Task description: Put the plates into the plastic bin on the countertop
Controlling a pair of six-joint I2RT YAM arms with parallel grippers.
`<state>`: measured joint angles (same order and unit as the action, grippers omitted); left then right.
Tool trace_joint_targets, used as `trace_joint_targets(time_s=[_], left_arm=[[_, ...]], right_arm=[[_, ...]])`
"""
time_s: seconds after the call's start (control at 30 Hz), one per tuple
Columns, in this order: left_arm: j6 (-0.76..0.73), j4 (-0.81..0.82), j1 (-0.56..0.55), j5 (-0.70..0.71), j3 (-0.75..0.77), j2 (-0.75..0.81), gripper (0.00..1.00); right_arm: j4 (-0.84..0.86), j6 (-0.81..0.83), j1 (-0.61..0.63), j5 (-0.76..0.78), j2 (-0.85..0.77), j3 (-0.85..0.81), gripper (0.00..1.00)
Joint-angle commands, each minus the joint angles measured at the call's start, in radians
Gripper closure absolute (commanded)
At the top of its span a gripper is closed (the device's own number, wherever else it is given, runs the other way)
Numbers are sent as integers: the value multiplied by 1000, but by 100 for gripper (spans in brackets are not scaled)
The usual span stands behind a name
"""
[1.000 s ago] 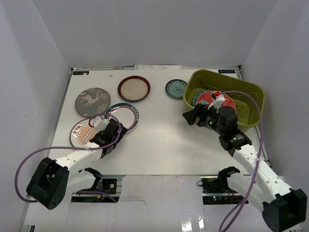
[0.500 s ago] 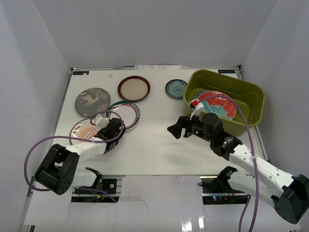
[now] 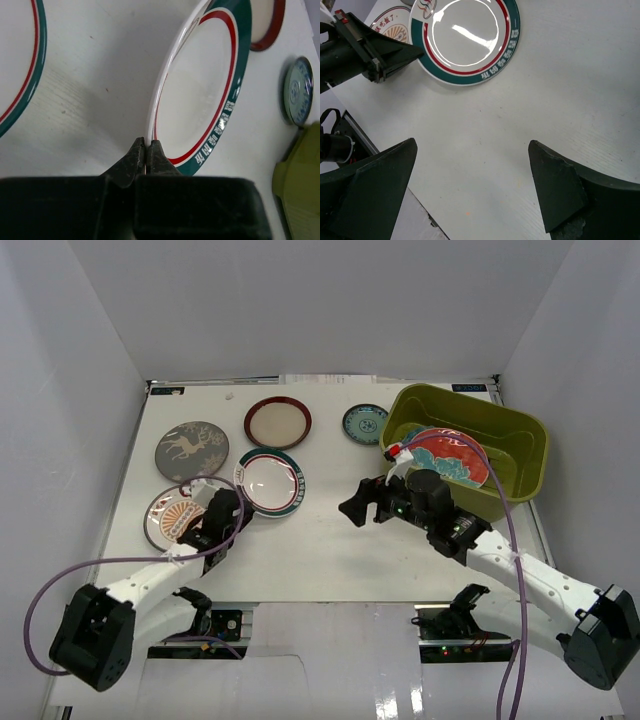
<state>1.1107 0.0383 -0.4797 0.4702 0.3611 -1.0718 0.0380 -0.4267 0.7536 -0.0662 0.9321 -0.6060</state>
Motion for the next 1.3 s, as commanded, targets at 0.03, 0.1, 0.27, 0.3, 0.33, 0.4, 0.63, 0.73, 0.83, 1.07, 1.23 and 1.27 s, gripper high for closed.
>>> trace_joint_targets(time_s=[0.03,0.1,0.27,0.3,0.33,0.4,0.63,0.73,0.83,1.07,1.23,1.27], left_arm=[[-121,-15,-2,-222,-22,191,100],[-166,4,-2,-316,-27,325,100],[-199,-11,0,-630,19,441,100],[-203,-9,0,-677,35,444,100],[-204,0,0,-720,38,446,100],[-201,24,0,-815,41,450,100],[-218,46,0,-929,84,455,100],[-264,23,0,-933,125,452,89],[-366,-58,0,-932,201,426,31],[-632,-371,0,-895,430,388,2],[-762,-482,0,-852,427,461,2],[-775,-488,0,-832,400,473,2]], right_arm=[[-3,9,7,3,71,-95,4],[-7,17,7,5,92,-118,9],[-16,43,6,32,146,-159,10],[-18,49,6,39,152,-164,10],[-21,52,6,55,165,-176,10],[-35,62,7,60,174,-187,10],[-26,45,4,112,143,-201,44],[-20,17,1,144,110,-199,89],[-12,3,-14,189,62,-207,92],[-35,-7,-340,158,-7,-304,92],[-30,-112,-750,5,46,-327,92],[-14,-147,-802,-19,62,-322,92]])
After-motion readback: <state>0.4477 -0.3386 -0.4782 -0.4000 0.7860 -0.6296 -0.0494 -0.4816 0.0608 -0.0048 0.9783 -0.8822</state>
